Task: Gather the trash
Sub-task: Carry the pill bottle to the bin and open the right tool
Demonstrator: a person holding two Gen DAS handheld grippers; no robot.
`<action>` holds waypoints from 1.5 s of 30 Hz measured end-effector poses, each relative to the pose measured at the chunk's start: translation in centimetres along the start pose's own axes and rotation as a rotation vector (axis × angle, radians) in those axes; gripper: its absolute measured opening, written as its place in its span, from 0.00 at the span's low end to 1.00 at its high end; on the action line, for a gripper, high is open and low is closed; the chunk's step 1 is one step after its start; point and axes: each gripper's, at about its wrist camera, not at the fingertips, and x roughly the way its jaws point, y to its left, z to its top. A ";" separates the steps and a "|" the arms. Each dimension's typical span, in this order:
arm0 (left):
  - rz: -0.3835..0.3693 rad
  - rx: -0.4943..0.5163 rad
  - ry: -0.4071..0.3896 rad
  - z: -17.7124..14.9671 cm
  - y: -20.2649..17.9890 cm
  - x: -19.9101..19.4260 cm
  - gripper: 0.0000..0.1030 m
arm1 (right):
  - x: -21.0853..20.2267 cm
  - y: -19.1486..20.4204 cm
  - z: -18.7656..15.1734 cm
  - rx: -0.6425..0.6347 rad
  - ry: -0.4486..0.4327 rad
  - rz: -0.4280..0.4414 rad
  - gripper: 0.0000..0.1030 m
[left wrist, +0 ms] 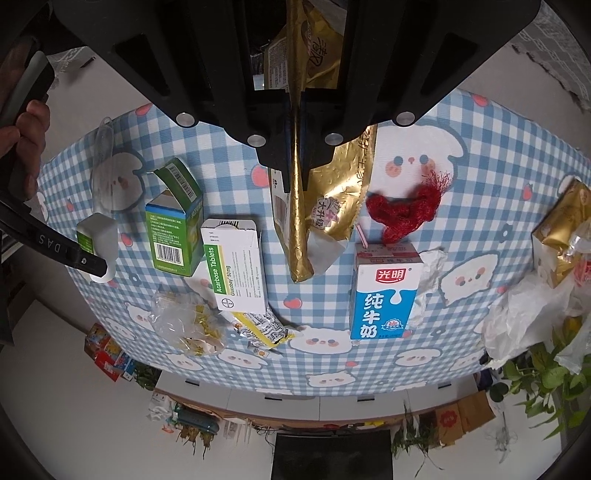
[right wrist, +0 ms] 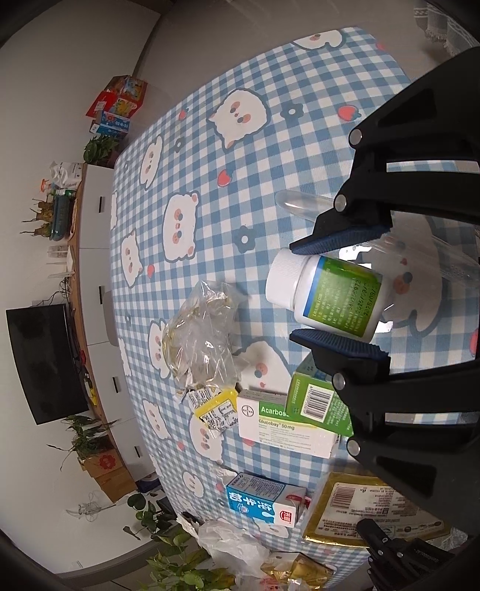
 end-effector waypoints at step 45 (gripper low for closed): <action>-0.020 -0.099 -0.007 -17.5 4.3 -5.5 0.02 | -9.9 6.8 -20.2 -0.147 0.008 0.100 0.20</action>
